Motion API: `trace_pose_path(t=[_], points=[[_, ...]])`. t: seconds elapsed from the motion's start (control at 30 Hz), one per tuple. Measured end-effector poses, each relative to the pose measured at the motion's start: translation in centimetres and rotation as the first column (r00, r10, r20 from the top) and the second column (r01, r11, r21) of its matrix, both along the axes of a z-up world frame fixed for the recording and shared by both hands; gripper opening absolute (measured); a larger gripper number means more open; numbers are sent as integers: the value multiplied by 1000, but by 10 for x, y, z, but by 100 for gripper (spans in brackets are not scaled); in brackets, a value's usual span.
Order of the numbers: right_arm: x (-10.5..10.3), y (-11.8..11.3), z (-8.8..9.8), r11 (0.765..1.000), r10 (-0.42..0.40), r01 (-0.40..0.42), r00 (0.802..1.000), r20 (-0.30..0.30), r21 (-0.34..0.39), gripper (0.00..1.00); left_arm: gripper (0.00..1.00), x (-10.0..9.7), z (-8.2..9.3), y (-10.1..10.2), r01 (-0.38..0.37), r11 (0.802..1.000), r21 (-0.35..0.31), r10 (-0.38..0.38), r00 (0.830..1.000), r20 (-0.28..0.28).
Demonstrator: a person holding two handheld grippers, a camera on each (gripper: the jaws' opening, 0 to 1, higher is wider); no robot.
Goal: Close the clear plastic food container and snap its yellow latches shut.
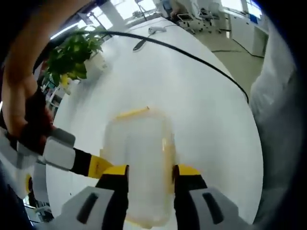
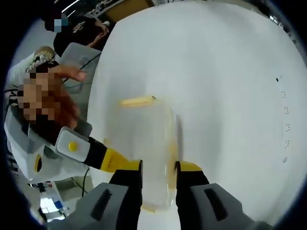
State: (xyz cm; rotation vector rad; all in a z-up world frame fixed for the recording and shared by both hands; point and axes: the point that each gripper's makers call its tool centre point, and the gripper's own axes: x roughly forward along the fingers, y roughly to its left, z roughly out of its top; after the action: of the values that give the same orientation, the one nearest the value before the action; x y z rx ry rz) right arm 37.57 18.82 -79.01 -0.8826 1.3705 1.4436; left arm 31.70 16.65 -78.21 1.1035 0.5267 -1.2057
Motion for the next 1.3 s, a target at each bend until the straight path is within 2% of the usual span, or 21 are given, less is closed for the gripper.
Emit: trace_pose_path(t=[0.13, 0.33, 0.5, 0.7, 1.07, 1.1, 1.13, 1.3], points=[[1, 5, 2, 1000, 7, -7, 1000, 27, 1, 23, 31, 0, 0, 0, 3, 1000, 0, -3, 1000, 18], [-3, 11, 3, 1000, 0, 0, 1000, 30, -11, 23, 28, -4, -1, -2, 23, 1000, 10, -23, 998, 61], [-6, 12, 4, 1000, -3, 4, 1000, 29, -17, 23, 27, -3, -1, -2, 29, 1000, -11, -28, 998, 59], [-6, 12, 5, 1000, -12, 13, 1000, 26, -14, 23, 26, -4, -2, -2, 14, 1000, 5, -14, 998, 68], [-8, 11, 5, 999, 6, -5, 1000, 26, -45, 23, 22, -4, -1, -1, -34, 999, -34, 36, 996, 80], [-8, 9, 5, 999, 2, -1, 1000, 23, -41, 23, 20, 10, 11, 2, -60, 997, -41, 66, 979, 191], [-7, 9, 6, 999, 3, -3, 1000, 21, -38, 23, 20, -3, 2, -2, -64, 996, -65, 71, 990, 123], [-6, 7, 7, 1000, -3, 4, 1000, 16, -29, 23, 22, -3, 3, -2, -24, 999, -45, 29, 993, 114]])
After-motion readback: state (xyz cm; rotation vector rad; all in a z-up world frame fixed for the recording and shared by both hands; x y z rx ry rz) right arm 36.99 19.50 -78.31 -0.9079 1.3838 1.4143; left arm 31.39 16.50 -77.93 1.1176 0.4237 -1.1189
